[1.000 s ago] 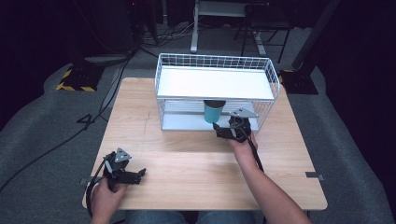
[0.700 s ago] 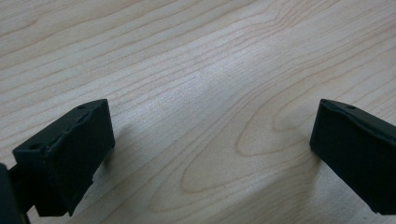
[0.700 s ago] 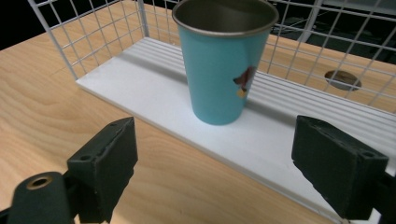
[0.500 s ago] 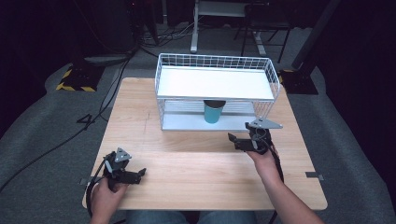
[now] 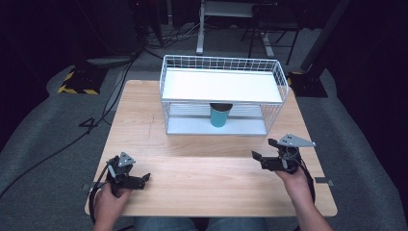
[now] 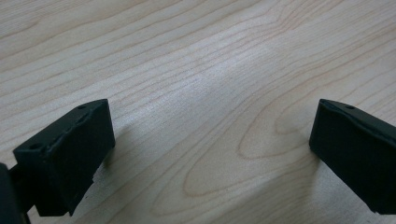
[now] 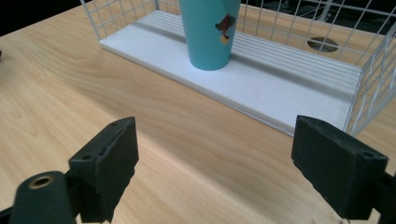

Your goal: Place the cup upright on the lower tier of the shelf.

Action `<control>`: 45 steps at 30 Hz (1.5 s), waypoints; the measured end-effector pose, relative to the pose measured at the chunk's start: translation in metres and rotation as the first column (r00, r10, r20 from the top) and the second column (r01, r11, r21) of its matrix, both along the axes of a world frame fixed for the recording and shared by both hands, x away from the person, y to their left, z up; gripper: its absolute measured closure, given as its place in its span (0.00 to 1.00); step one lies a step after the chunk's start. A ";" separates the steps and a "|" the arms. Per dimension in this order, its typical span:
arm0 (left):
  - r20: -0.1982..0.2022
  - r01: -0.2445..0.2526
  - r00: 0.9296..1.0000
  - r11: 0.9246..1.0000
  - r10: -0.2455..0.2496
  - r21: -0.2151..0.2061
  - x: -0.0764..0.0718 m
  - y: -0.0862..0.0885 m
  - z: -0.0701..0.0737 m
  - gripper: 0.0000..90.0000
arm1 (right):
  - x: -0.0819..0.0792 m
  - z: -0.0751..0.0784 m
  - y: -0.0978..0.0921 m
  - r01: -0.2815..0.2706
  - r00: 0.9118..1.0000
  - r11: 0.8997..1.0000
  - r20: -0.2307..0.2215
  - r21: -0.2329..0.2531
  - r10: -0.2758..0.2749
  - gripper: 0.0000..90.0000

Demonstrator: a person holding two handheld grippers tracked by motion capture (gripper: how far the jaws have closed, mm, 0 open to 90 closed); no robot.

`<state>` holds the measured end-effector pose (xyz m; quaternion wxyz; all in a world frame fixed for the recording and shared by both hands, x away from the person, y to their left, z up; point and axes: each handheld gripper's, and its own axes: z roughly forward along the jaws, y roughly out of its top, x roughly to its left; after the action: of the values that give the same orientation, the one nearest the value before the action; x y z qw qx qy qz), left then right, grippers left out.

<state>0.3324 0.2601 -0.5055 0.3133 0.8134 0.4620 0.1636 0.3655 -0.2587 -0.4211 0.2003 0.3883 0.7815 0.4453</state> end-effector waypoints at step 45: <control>0.001 -0.001 1.000 1.000 0.001 -0.004 0.000 0.000 0.000 0.01 | -0.018 -0.084 -0.060 0.133 0.978 0.978 -0.139 -0.160 -0.155 0.10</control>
<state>0.3324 0.2599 -0.5057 0.3150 0.8125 0.4625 0.1633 0.3470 -0.3184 -0.5048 0.2012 0.4604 0.7953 0.3392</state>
